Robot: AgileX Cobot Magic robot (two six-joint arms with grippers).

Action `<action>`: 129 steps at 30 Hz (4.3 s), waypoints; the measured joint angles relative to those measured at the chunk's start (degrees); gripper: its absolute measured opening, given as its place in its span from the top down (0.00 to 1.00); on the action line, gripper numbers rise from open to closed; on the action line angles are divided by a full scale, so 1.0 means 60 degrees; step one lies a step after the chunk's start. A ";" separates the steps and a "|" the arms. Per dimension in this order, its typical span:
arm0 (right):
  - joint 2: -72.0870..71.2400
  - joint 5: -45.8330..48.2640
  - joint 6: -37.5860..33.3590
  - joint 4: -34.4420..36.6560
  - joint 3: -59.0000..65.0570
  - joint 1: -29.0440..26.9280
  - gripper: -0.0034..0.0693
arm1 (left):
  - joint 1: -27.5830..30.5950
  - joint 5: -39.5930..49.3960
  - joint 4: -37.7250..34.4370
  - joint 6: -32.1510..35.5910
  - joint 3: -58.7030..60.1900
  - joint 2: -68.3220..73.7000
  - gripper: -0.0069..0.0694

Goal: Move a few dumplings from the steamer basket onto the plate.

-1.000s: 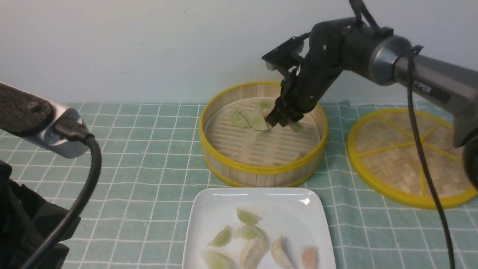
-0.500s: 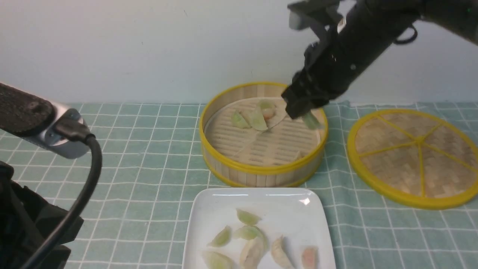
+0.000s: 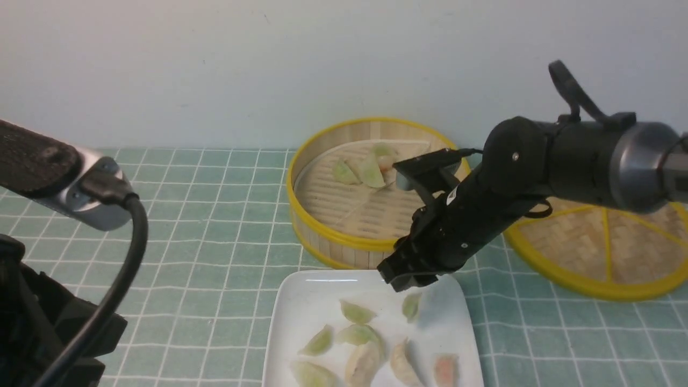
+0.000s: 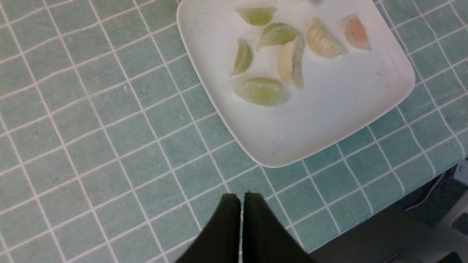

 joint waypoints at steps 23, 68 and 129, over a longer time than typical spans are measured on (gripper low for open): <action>-0.9399 0.0150 0.1938 -0.2481 0.1444 0.0000 0.97 | 0.0000 -0.0987 0.0000 0.0008 0.0000 0.0000 0.92; -1.8117 -0.3115 0.5746 -0.5796 0.8185 0.0000 0.97 | 0.0000 -0.5585 0.0182 0.0348 0.3862 -0.5710 0.92; -1.8117 -0.3105 0.4644 -0.4125 0.8247 0.0000 0.97 | 0.4483 -0.8464 0.0174 0.1479 1.0394 -0.8373 0.92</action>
